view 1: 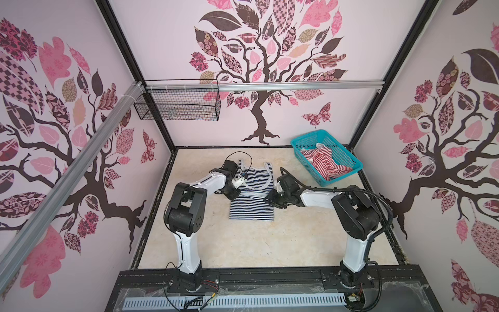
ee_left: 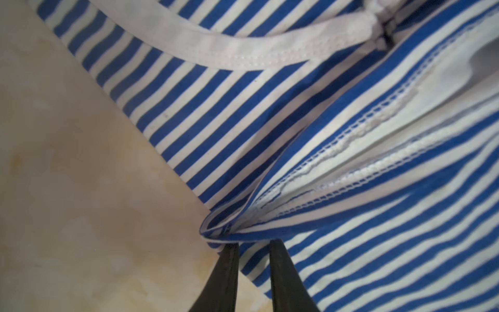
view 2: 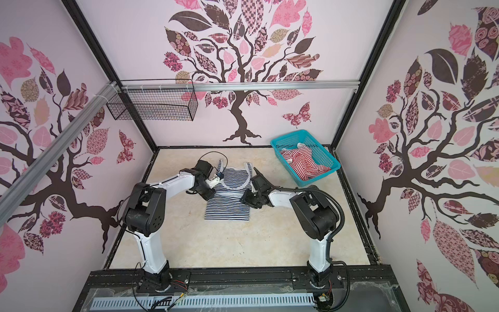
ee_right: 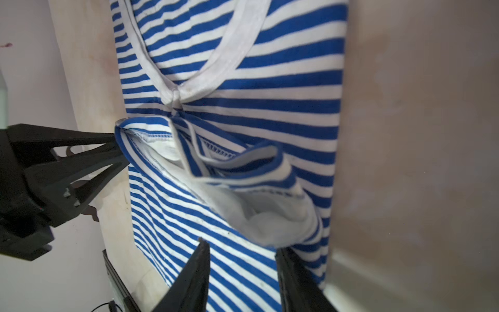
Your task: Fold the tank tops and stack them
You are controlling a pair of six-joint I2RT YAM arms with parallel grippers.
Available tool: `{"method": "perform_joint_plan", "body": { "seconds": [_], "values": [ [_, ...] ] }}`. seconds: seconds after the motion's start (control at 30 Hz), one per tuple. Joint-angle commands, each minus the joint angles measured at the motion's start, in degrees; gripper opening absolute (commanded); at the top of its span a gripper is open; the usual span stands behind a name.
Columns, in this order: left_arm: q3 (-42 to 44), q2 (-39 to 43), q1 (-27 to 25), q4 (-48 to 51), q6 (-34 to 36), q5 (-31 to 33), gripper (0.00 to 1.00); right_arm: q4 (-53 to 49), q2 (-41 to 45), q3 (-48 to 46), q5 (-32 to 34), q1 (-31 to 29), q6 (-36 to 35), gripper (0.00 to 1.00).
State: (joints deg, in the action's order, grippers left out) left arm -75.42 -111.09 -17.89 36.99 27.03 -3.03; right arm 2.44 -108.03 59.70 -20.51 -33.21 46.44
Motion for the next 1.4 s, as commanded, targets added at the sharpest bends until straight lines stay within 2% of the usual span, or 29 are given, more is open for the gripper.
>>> {"method": "perform_joint_plan", "body": {
  "seconds": [0.0, 0.1, 0.37, 0.5, 0.7, 0.9, 0.97, 1.17, 1.37],
  "values": [
    [2.2, 4.6, -0.1, -5.7, -3.3, 1.8, 0.29, -0.6, 3.6, -1.0, 2.1, -0.2, -1.1, 0.5],
    [2.2, 4.8, -0.2, -7.0, -3.2, 0.3, 0.31, -1.7, 2.2, 0.9, 1.7, -0.2, -1.4, 0.5],
    [-7.4, -2.9, -0.2, -4.6, -3.4, 1.8, 0.31, -2.4, -0.4, 6.2, 4.3, 1.4, -1.7, 0.5],
    [-9.1, -3.0, -0.1, -4.9, -4.3, 3.0, 0.3, -2.2, -1.0, 8.1, 5.0, 2.8, -1.4, 0.5],
    [-0.7, 6.5, 0.0, -6.2, -4.0, 0.2, 0.3, -3.8, -3.6, 11.1, 4.8, 4.6, -1.9, 0.49],
    [10.5, 18.7, -0.1, -1.7, 1.0, -3.9, 0.31, -6.4, 6.2, 6.2, 5.4, 2.0, -3.5, 0.54],
    [12.9, 21.6, 0.0, 1.6, 2.9, -5.1, 0.37, -9.4, 9.3, 3.9, 5.9, 0.2, -4.4, 0.59],
    [18.2, 26.1, 0.5, 9.0, 6.5, -10.2, 0.46, -9.1, 16.8, -6.0, 6.3, -5.2, -2.6, 0.64],
    [19.7, 23.5, 1.2, 11.0, 8.4, -12.9, 0.49, -4.5, 21.2, -14.4, 6.0, -6.6, 0.5, 0.64]
  ]
}}
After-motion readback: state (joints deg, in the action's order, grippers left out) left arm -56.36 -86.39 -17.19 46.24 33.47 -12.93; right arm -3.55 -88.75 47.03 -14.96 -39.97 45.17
